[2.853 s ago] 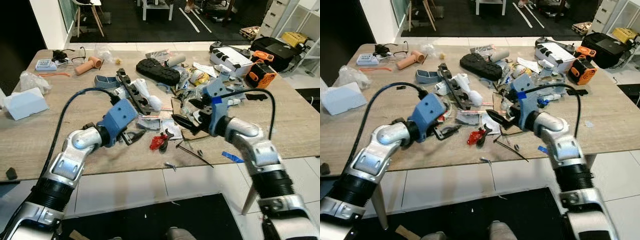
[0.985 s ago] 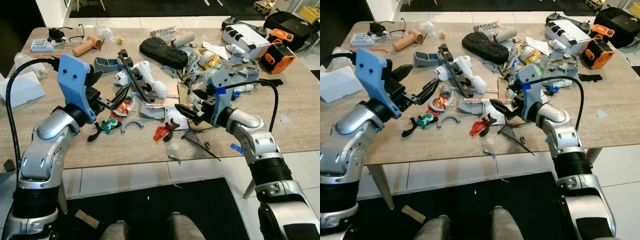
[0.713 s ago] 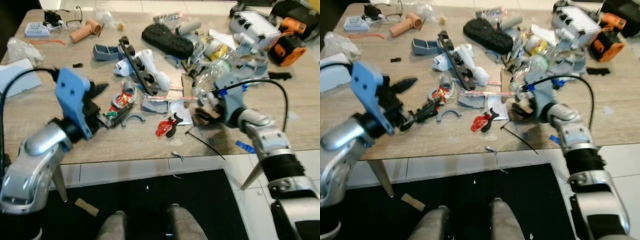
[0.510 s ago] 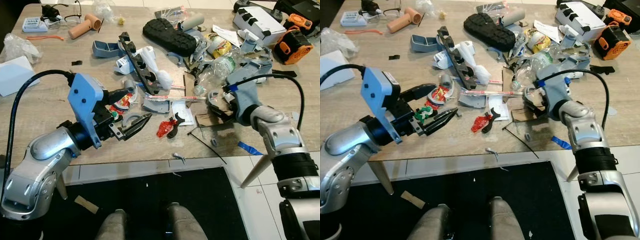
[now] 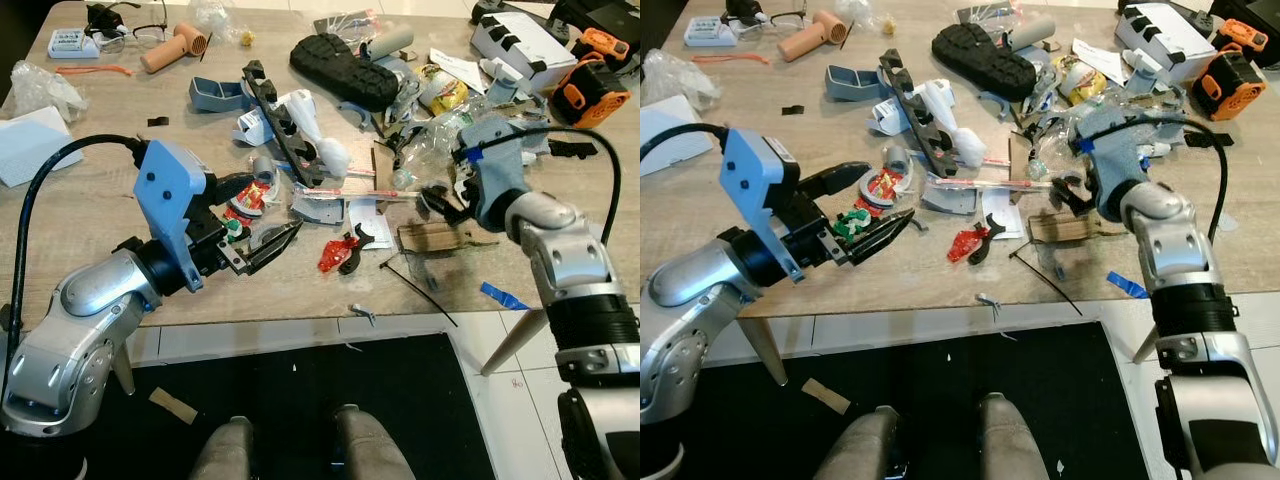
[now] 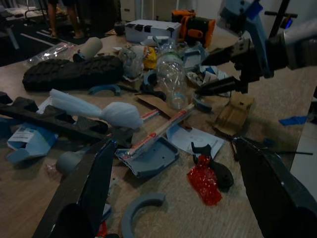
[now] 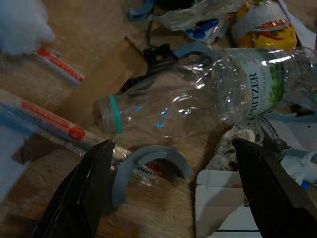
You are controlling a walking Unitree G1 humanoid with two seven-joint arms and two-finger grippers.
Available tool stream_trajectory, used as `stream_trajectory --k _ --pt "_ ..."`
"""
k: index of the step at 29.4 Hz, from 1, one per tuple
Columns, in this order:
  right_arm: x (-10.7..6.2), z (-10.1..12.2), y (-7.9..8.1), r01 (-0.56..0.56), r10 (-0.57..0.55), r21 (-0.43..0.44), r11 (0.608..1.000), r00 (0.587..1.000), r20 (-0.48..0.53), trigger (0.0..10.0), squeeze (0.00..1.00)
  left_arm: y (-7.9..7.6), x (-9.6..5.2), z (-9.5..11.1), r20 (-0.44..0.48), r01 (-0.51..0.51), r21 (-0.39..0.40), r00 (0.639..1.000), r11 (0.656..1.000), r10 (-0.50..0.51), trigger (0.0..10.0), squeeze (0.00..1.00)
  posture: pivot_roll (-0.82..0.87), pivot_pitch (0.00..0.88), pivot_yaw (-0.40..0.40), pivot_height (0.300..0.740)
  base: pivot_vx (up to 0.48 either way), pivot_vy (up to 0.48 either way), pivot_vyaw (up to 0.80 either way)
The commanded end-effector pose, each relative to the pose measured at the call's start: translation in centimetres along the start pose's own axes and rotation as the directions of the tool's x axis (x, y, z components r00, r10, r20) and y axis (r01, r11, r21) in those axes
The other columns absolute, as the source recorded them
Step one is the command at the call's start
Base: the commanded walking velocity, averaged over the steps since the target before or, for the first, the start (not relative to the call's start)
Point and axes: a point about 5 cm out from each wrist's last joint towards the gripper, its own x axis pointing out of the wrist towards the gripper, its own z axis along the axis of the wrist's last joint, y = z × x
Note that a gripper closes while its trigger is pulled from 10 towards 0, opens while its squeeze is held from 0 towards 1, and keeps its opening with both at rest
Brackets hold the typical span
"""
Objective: Picking trash to rubbish bin
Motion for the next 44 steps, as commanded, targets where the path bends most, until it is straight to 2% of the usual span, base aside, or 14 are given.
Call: stream_trajectory --k 1,2,3,4,19,20,22,23,24,25,26,27,39,44 --pt "-0.1 -0.7 -0.3 0.015 -0.014 0.051 0.999 1.0 -0.013 10.0 0.0 -0.1 0.1 -0.5 -0.04 0.014 0.027 0.999 1.0 -0.013 10.0 0.0 -0.04 0.207 -0.07 0.74 0.0 0.0 0.0" --pt "0.1 -1.2 0.0 0.007 -0.009 0.145 0.989 1.0 0.011 10.0 0.0 -0.1 0.2 -0.8 -0.051 0.013 0.039 0.999 0.999 -0.011 10.0 0.0 -0.05 0.206 -0.07 0.74 0.0 0.0 0.0" --pt "0.6 -2.7 0.7 -0.009 0.001 0.307 0.952 1.0 0.027 10.0 0.0 0.1 0.4 -1.0 -0.065 0.007 0.052 0.998 0.999 -0.004 10.0 0.0 -0.05 0.206 -0.067 0.74 0.0 0.0 0.0" --pt "0.7 -3.3 1.0 -0.011 0.005 0.346 0.938 1.0 0.02 10.0 0.0 0.2 0.4 -1.0 -0.067 0.005 0.056 0.998 0.998 -0.002 10.0 0.0 -0.05 0.206 -0.067 0.74 0.0 0.0 0.0" --pt "1.2 -5.2 2.1 0.011 0.006 0.403 0.915 0.999 -0.039 10.0 0.0 0.6 0.0 -0.6 -0.071 -0.009 0.083 0.997 0.996 0.015 10.0 0.0 -0.03 0.214 -0.057 0.74 0.0 0.0 0.0" --pt "1.2 -5.4 2.1 0.022 0.004 0.388 0.921 0.998 -0.064 7.0 0.0 0.7 0.0 -0.6 -0.072 -0.007 0.083 0.997 0.996 0.014 10.0 0.0 -0.03 0.214 -0.053 0.74 0.0 0.0 0.0" --pt "1.2 -5.7 2.1 0.033 0.001 0.378 0.925 0.996 -0.092 7.0 0.0 0.6 0.1 -0.6 -0.073 -0.004 0.082 0.997 0.997 0.01 10.0 0.0 -0.03 0.215 -0.053 0.74 0.0 0.0 0.0" --pt "1.1 -6.1 2.1 0.045 0.0 0.369 0.928 0.993 -0.121 4.7 0.0 0.6 0.1 -0.6 -0.073 0.001 0.08 0.997 0.997 0.005 10.0 0.0 -0.03 0.215 -0.053 0.74 0.0 0.0 0.0" --pt "1.1 -6.1 2.1 0.045 0.0 0.369 0.928 0.993 -0.121 4.7 0.0 0.6 0.1 -0.6 -0.073 0.001 0.08 0.997 0.997 0.005 10.0 0.0 -0.03 0.215 -0.053 0.74 0.0 0.0 0.0" --pt "1.1 -6.4 2.2 0.054 -0.002 0.368 0.928 0.99 -0.141 2.4 0.0 0.5 0.1 -0.6 -0.073 0.013 0.076 0.997 0.997 -0.007 10.0 0.0 -0.03 0.215 -0.052 0.74 0.0 0.0 0.0" --pt "1.1 -6.4 2.2 0.054 -0.002 0.368 0.928 0.99 -0.141 2.4 0.0 0.5 0.1 -0.6 -0.073 0.013 0.076 0.997 0.997 -0.007 10.0 0.0 -0.03 0.215 -0.052 0.74 0.0 0.0 0.0" --pt "1.0 -6.6 2.2 0.063 -0.004 0.37 0.927 0.988 -0.158 0.0 0.0 0.3 0.0 -0.7 -0.079 0.034 0.071 0.996 0.997 -0.029 10.0 0.0 -0.03 0.216 -0.05 0.74 0.0 0.0 0.0" --pt "1.1 -6.6 2.1 0.076 -0.018 0.377 0.923 0.988 -0.156 0.0 0.0 -0.2 -0.1 -1.0 -0.091 0.073 0.056 0.994 0.996 -0.068 10.0 0.0 -0.03 0.219 -0.055 0.74 0.0 0.0 0.0" --pt "1.3 -5.4 1.8 0.065 -0.031 0.398 0.915 0.995 -0.091 0.0 0.0 -0.2 -0.1 -1.0 -0.089 0.072 0.058 0.994 0.996 -0.067 10.0 0.0 -0.03 0.216 -0.058 0.74 0.0 0.0 0.0"
